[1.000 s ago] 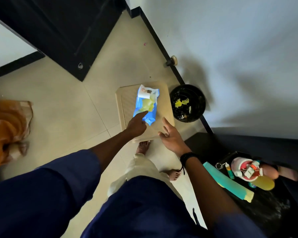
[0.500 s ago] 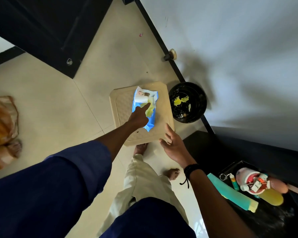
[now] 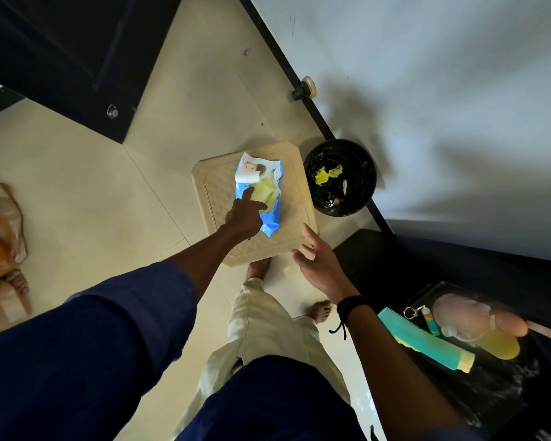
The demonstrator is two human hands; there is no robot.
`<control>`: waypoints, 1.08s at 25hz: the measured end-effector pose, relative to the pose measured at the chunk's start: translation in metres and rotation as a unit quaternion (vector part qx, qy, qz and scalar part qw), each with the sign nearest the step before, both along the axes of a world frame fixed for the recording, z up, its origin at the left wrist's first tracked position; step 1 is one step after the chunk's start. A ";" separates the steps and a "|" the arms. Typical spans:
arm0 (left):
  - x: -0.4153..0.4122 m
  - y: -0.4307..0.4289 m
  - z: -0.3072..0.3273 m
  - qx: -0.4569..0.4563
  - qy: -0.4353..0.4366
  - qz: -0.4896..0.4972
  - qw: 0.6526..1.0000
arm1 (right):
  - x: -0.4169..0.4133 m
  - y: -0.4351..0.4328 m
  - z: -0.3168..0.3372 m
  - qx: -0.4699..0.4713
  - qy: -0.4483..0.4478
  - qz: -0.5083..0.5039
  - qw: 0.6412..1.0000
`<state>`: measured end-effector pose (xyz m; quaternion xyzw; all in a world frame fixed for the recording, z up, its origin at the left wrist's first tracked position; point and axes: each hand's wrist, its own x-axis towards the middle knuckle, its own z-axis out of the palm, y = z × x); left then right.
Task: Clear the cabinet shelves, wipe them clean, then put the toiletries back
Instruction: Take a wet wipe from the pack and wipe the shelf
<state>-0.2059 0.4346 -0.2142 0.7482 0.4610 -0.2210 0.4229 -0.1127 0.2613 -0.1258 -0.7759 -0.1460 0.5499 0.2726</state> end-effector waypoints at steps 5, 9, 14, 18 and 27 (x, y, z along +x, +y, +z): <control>-0.002 -0.001 0.005 0.047 0.016 -0.035 0.998 | -0.005 -0.002 -0.002 0.002 0.007 -0.002 1.000; 0.002 -0.006 0.034 0.196 -0.185 0.113 0.956 | -0.006 0.003 0.007 0.019 0.010 -0.028 0.999; 0.005 -0.019 0.116 0.057 -0.269 0.315 0.909 | 0.005 0.012 0.048 0.087 0.021 -0.124 0.988; 0.001 -0.043 0.167 -0.060 -0.294 0.367 0.880 | 0.013 0.007 0.087 0.132 0.035 -0.155 0.978; 0.009 -0.119 0.224 -0.161 -0.290 0.235 0.914 | 0.013 -0.064 0.133 0.211 -0.033 -0.265 0.940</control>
